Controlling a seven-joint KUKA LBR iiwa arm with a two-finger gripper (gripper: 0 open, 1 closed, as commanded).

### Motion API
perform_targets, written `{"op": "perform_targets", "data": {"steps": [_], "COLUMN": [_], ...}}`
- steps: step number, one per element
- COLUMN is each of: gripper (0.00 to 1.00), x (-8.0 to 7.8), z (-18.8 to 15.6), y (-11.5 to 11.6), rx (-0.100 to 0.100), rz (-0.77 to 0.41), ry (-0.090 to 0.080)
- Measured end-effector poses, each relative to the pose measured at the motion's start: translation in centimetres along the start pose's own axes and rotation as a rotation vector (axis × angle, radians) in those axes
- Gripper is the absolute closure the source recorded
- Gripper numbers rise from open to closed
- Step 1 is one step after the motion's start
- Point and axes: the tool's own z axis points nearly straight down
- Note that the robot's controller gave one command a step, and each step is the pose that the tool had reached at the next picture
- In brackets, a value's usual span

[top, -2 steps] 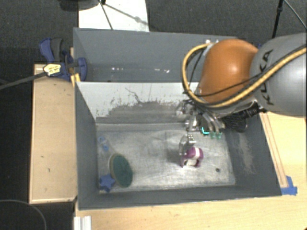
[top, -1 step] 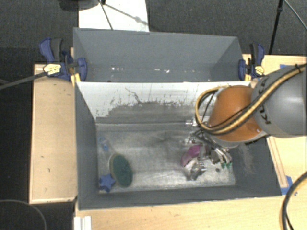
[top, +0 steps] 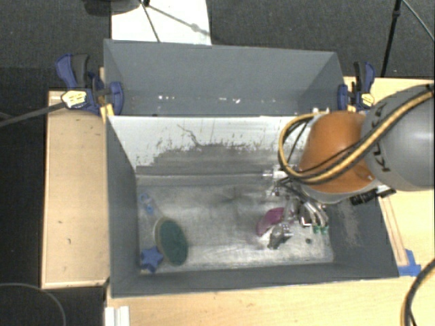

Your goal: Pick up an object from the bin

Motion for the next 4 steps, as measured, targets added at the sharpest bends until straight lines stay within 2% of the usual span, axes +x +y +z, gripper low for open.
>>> {"op": "perform_targets", "data": {"steps": [1,2,3,4], "gripper": [0.0,0.0,0.0,1.0], "x": [1.9,-3.1,3.1,2.9], "z": [0.1,2.9,2.8,2.6], "y": [0.4,-1.5,-0.9,-0.9], "rx": [0.001,0.001,0.001,0.0], "rz": [0.21,0.543,0.307,0.31], "ry": [0.007,0.004,-0.011,-0.017]}}
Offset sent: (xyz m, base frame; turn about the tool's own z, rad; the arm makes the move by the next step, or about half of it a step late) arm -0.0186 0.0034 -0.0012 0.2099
